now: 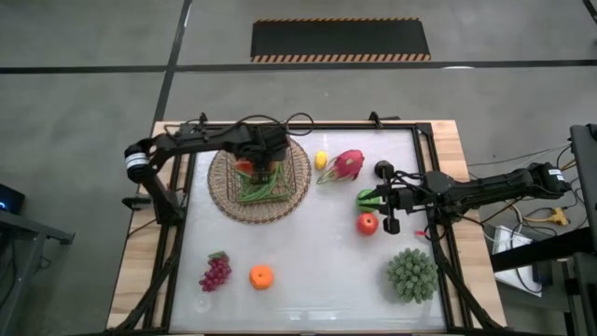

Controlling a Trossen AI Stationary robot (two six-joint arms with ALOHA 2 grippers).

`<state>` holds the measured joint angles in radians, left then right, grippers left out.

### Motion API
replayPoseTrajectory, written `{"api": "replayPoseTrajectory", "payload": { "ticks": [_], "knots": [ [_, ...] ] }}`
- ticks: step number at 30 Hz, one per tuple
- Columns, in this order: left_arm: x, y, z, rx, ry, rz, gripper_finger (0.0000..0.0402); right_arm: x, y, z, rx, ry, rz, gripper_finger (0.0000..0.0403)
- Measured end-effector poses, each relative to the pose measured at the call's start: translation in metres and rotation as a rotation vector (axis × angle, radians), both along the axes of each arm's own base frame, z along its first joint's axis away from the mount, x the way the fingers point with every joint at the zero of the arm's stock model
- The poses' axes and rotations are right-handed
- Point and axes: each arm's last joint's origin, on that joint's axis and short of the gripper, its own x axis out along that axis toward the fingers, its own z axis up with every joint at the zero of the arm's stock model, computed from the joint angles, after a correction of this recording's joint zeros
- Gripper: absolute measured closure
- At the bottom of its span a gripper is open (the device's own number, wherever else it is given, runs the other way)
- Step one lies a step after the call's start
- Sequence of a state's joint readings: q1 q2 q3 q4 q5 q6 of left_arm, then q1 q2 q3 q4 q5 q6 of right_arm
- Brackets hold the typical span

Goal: Build produce basket
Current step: Put the pink dragon fruit into the wire basket

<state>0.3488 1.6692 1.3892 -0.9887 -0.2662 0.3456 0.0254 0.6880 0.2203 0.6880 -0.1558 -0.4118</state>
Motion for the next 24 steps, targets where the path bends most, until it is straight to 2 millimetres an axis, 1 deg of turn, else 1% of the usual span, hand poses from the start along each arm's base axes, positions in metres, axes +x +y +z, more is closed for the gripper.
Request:
{"api": "replayPoseTrajectory", "payload": {
  "ticks": [5,8,12,16,19,22,24],
  "knots": [
    [0.006,-0.021,0.03,0.019,-0.142,0.0,0.0269,0.0,0.0,0.0,0.0,0.0,0.0,0.0351],
    [0.008,-0.042,0.046,0.023,-0.254,-0.019,0.0269,0.0,0.0,0.0,0.006,0.001,-0.007,0.0351],
    [0.01,-0.078,0.059,0.032,-0.398,-0.129,0.0269,0.0,-0.001,0.0,0.027,0.007,-0.05,0.0351],
    [0.01,-0.112,0.062,0.029,-0.532,-0.242,0.0269,0.001,-0.002,-0.001,0.047,0.019,-0.072,0.0351],
    [0.007,-0.134,0.058,0.025,-0.59,-0.325,0.0269,0.001,-0.003,-0.004,0.068,0.047,-0.082,0.0351],
    [0.002,-0.151,0.05,0.03,-0.645,-0.405,0.0269,0.001,-0.003,-0.005,0.082,0.066,-0.117,0.0351],
    [-0.002,-0.158,0.044,0.042,-0.682,-0.452,0.0269,0.001,-0.005,-0.006,0.126,0.079,-0.172,0.0351]
  ]
}}
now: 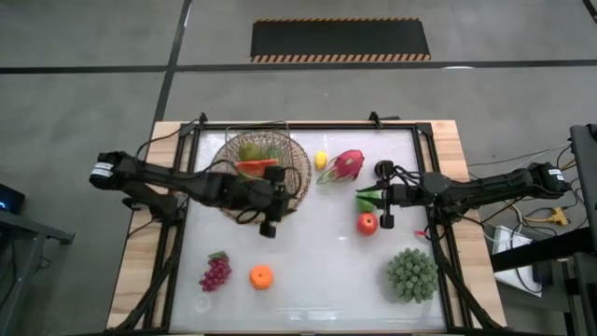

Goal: Build produce basket
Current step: Put the pink dragon fruit into the wire basket

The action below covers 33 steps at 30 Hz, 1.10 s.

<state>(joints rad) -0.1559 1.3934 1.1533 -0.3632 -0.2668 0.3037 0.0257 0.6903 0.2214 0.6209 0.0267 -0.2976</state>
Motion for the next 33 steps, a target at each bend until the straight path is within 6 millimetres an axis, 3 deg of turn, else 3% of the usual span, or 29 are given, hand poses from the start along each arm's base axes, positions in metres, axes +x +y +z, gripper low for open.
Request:
{"api": "replayPoseTrajectory", "payload": {
  "ticks": [5,9,17,21,25,33],
  "knots": [
    [-0.012,-0.008,-0.01,0.077,-0.123,-0.086,0.0269,0.001,-0.002,-0.003,0.08,0.029,-0.061,0.0337],
    [-0.024,-0.005,-0.014,0.157,-0.241,-0.125,0.0269,0.008,-0.002,0.002,0.145,0.054,-0.082,0.0295],
    [-0.047,0.006,-0.016,0.232,-0.552,-0.097,0.0269,0.045,-0.004,0.023,0.161,0.312,-0.201,0.0191],
    [-0.059,0.008,-0.026,0.229,-0.609,-0.086,0.0269,0.065,-0.007,0.029,0.103,0.492,-0.296,0.0158],
    [-0.067,0.009,-0.029,0.258,-0.656,-0.081,0.0269,0.082,-0.019,0.033,0.084,0.691,-0.364,0.0139],
    [-0.083,0.012,-0.013,0.356,-0.73,-0.069,0.0269,0.115,-0.056,0.035,0.019,1.019,-0.399,0.0117]
  ]
}}
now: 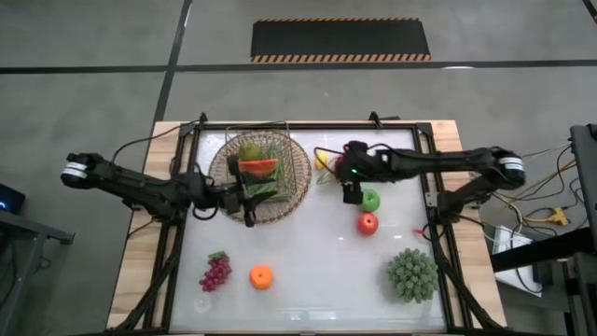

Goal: Build produce basket
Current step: Put the pink dragon fruit into the wire basket

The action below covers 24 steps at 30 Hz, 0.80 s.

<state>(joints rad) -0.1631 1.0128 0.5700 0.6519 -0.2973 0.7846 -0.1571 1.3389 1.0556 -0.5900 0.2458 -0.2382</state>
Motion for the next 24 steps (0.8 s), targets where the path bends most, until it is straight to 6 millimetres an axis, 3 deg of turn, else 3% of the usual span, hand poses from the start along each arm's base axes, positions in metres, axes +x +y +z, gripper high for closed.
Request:
{"api": "replayPoseTrajectory", "payload": {
  "ticks": [4,12,24],
  "knots": [
    [-0.009,0.002,0.01,0.02,-0.063,0.008,0.0269,0.021,-0.017,-0.006,-0.007,0.128,0.042,0.0113],
    [-0.015,0.003,-0.003,0.028,-0.031,0.015,0.0269,0.055,-0.043,-0.029,-0.014,0.318,0.118,0.0125],
    [-0.018,0.003,0.0,0.028,-0.045,0.016,0.0269,0.065,-0.06,-0.058,0.051,0.436,0.142,0.0128]
  ]
}}
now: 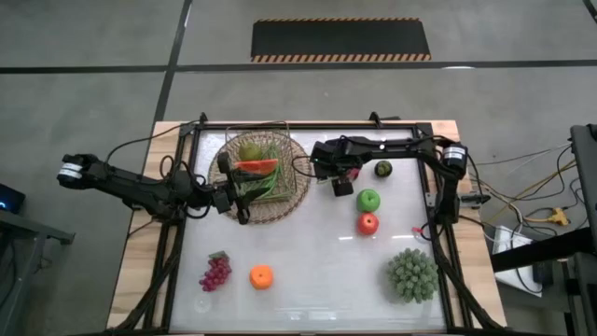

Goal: Build produce basket
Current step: Put the pink dragon fruit into the wire basket

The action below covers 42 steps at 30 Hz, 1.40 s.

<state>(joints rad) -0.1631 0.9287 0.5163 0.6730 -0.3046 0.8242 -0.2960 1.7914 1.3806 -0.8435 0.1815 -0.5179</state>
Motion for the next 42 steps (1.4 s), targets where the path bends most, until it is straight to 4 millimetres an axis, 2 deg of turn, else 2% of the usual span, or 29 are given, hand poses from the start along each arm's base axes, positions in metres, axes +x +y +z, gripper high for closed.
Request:
{"api": "replayPoseTrajectory", "payload": {
  "ticks": [10,16,20,31,37,42],
  "knots": [
    [0.0,0.0,0.0,-0.001,0.0,0.0,0.0269,0.002,-0.009,-0.015,0.005,0.027,-0.013,0.0145],
    [0.0,0.0,0.0,-0.001,0.0,0.0,0.0269,0.003,-0.015,-0.026,0.008,0.054,-0.019,0.017],
    [0.0,0.0,0.0,-0.001,0.0,0.0,0.0269,0.004,-0.015,-0.027,0.011,0.052,-0.033,0.0214],
    [0.0,0.0,-0.004,-0.008,0.01,-0.002,0.0269,0.003,-0.014,-0.025,0.014,0.048,-0.037,0.0382],
    [0.005,-0.001,-0.007,-0.146,-0.015,-0.039,0.0269,-0.001,-0.012,-0.017,0.017,0.045,-0.05,0.0388],
    [0.01,-0.002,-0.007,-0.192,-0.028,-0.054,0.0269,-0.01,-0.007,0.007,0.014,0.012,-0.067,0.0389]
  ]
}}
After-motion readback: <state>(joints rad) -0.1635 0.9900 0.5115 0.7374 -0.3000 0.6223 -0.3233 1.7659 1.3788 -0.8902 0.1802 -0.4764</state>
